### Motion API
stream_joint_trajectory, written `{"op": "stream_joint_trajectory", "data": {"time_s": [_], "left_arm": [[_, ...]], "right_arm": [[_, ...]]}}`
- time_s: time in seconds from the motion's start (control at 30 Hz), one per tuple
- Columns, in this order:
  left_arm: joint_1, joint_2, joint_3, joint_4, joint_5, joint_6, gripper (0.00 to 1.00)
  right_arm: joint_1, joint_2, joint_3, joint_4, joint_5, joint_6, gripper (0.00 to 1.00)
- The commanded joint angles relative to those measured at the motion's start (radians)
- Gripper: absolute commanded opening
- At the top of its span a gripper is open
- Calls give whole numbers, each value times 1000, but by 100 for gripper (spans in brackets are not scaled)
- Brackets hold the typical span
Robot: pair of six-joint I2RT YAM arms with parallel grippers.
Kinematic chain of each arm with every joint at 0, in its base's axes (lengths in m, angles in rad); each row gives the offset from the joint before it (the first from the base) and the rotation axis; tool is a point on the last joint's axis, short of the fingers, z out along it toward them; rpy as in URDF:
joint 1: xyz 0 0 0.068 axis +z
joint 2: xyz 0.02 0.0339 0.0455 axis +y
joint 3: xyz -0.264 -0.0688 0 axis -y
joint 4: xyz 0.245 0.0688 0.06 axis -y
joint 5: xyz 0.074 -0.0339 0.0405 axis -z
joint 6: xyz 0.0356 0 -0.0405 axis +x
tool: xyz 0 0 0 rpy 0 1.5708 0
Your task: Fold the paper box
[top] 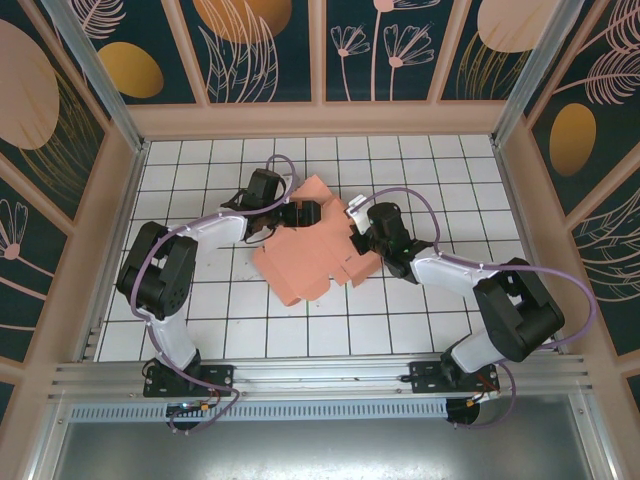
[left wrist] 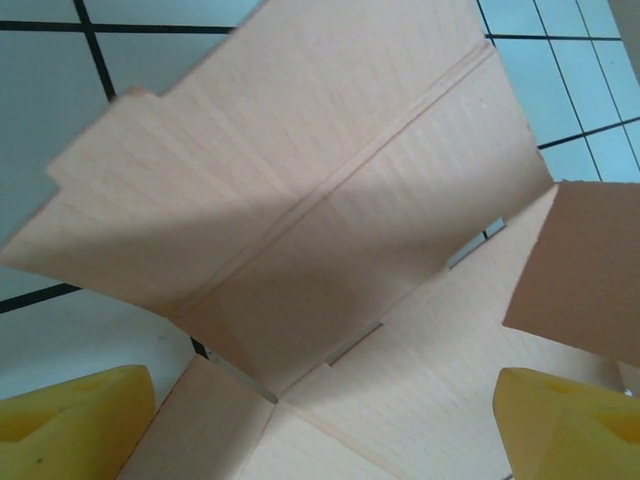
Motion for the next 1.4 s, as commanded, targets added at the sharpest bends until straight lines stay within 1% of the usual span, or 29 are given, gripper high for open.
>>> {"op": "stream_joint_trajectory", "data": {"time_s": [0.0,0.1,0.23,0.37,0.43,0.53,0.7,0.77,0.87,1.07,1.2,1.37], "left_arm": [[1,-55,10,9,72,-14,87],[1,-64,-5,28,138,-23,87],[0,-43,-9,3,198,-32,86],[-2,-32,-37,3,204,-39,84],[-2,-19,-49,6,206,-53,80],[-3,1,-60,27,231,-87,71],[-3,49,-67,41,232,-107,63],[-3,69,-69,44,226,-116,61],[-3,95,-82,54,198,-130,61],[-5,148,-93,22,93,-151,62],[-19,175,-61,-68,-27,-154,63],[-23,178,-67,-89,-118,-197,63]], "right_arm": [[-4,-10,2,-3,2,13,0],[-4,0,7,1,2,18,0],[-4,12,17,1,2,21,0],[-3,21,21,0,15,23,0],[-2,24,22,2,20,24,0],[-1,30,25,3,28,26,0],[3,44,30,1,38,28,0],[3,47,30,0,40,27,0],[4,49,30,1,44,27,0],[5,50,31,0,41,30,0],[14,61,37,-4,57,18,0],[37,97,48,-20,113,-13,0]]}}
